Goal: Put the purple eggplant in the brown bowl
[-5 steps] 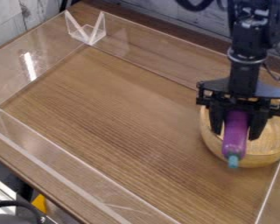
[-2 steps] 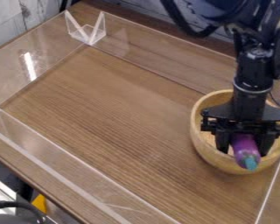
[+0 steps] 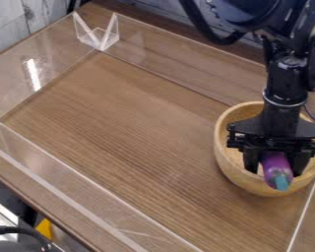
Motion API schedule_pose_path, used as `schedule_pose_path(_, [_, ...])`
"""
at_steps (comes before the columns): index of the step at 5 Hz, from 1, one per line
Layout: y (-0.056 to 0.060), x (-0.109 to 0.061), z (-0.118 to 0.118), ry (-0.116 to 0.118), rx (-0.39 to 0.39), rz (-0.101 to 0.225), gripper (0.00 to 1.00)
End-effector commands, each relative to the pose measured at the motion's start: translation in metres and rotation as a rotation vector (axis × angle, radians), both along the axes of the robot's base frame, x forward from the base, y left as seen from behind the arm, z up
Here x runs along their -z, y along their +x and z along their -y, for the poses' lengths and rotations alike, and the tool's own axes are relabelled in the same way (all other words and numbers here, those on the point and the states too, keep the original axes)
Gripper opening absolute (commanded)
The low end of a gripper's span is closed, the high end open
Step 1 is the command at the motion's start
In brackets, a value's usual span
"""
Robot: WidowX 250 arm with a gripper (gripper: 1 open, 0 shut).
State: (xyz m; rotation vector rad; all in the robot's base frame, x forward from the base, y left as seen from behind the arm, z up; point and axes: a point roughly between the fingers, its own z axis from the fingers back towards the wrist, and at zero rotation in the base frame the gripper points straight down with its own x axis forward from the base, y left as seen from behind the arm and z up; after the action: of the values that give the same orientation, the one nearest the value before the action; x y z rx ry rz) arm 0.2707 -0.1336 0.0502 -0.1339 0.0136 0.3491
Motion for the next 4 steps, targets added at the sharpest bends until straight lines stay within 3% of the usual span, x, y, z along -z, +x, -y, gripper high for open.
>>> schedule_pose_path(1, [0.016,-0.01,0.002,-0.019,0.05,0.047,0.0])
schedule_pose_path(4, [0.044,-0.009,0.001,-0.015,-0.046,0.053,0.0])
